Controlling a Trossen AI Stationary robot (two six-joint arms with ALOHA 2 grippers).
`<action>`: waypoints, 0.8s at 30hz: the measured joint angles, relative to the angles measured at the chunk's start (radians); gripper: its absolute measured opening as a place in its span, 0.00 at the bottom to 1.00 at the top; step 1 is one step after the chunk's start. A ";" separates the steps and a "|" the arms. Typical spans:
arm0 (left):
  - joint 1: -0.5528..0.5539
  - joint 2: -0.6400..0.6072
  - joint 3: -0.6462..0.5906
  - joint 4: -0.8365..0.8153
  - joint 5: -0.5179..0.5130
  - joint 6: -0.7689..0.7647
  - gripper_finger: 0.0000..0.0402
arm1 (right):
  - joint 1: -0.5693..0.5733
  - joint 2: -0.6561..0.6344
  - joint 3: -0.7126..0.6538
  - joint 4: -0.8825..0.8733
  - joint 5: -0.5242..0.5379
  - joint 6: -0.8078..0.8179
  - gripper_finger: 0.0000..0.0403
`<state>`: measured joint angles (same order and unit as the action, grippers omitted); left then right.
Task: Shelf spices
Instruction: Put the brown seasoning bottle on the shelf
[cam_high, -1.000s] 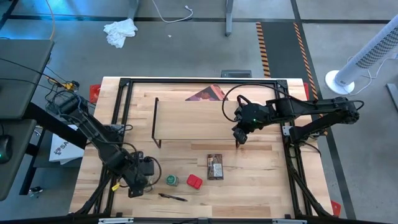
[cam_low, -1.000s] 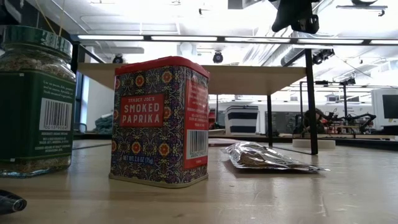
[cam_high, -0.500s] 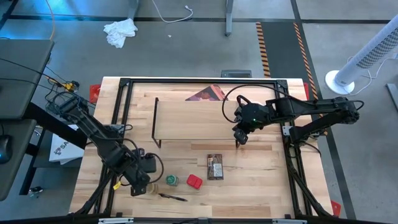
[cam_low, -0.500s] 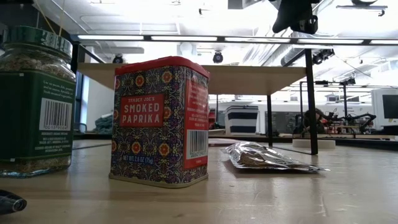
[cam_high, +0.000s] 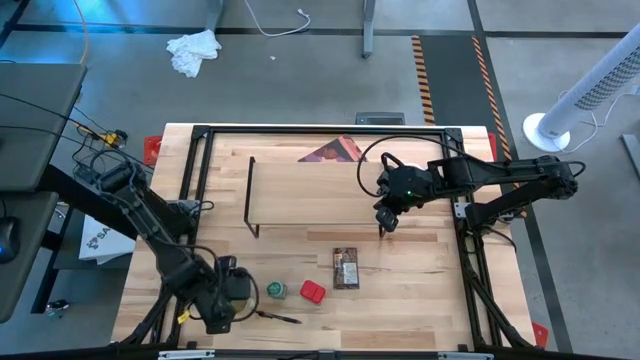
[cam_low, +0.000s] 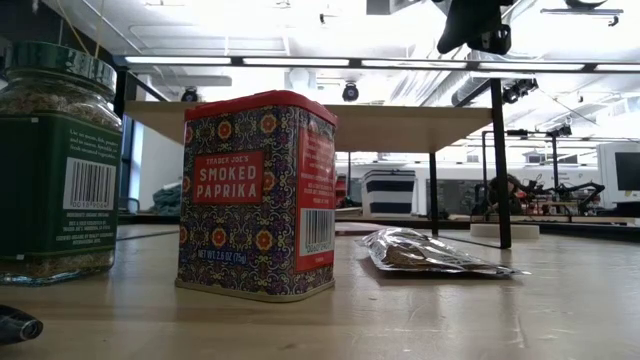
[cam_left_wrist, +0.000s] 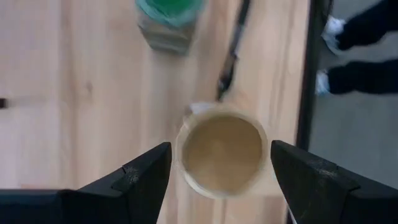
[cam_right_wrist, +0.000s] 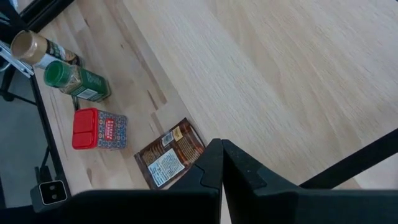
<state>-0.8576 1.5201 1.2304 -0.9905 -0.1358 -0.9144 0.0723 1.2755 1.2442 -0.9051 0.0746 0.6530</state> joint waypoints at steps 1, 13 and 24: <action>0.003 0.001 0.000 0.000 -0.015 0.000 0.67 | 0.000 0.000 0.000 0.000 0.000 -0.001 0.00; -0.004 0.012 0.000 0.014 -0.006 0.003 0.67 | 0.000 0.000 0.000 0.000 0.000 -0.003 0.00; -0.003 0.071 0.002 0.020 0.045 -0.017 0.67 | 0.000 0.000 0.000 -0.002 0.005 -0.024 0.00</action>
<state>-0.8604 1.5916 1.2329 -0.9701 -0.0905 -0.9313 0.0723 1.2755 1.2442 -0.9066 0.0795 0.6287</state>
